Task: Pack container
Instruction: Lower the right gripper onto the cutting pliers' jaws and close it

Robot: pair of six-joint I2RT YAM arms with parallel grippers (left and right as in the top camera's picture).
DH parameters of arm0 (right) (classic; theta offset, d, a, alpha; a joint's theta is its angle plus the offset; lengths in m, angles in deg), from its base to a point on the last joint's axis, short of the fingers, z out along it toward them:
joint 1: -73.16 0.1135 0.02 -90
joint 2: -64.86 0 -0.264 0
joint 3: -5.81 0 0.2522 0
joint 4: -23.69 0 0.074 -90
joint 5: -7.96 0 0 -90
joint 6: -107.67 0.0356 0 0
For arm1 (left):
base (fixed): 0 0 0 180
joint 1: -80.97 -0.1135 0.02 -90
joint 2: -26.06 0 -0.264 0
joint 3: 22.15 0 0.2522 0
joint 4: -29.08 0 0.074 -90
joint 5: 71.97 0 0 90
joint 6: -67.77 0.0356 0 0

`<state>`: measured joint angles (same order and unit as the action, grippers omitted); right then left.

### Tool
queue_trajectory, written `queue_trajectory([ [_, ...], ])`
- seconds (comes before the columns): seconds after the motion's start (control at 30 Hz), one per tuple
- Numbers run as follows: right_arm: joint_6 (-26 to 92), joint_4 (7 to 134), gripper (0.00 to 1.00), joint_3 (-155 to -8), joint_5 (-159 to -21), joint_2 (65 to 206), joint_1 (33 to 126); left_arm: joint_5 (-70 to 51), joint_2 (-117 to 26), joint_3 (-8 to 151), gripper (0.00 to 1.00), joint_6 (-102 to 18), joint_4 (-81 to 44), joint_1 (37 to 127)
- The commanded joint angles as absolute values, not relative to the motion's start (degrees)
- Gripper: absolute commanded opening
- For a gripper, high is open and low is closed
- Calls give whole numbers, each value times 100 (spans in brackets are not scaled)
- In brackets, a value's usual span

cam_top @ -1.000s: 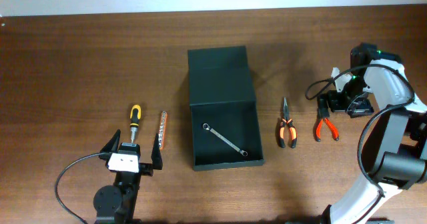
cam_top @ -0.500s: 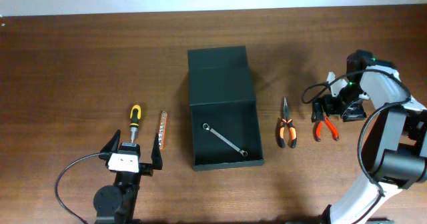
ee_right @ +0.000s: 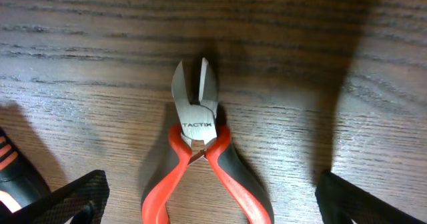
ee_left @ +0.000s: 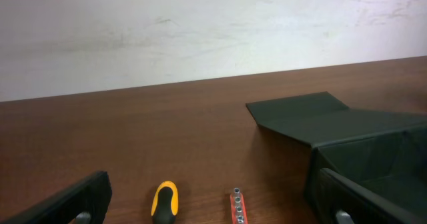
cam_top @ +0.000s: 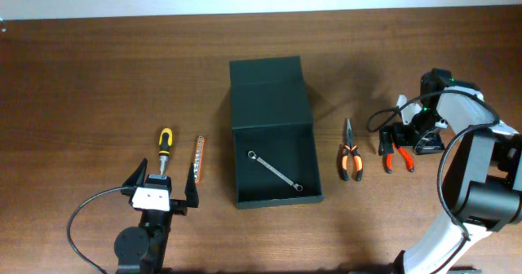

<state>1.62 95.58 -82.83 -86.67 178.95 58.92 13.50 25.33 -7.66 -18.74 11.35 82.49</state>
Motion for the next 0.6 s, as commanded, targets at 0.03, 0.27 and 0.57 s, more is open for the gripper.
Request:
queue_trajectory([
  [0.03,166,9401,99,-8204,-8761,17962,5930,1308,2570,-787,99,-1802,1116,8219],
  [0.27,168,9202,99,-8197,-8682,17962,5927,1308,2570,-787,99,-1804,1116,8219],
  [0.57,-79,9119,98,-8199,-8588,17969,5934,1308,2570,-787,99,-1802,1116,8219],
])
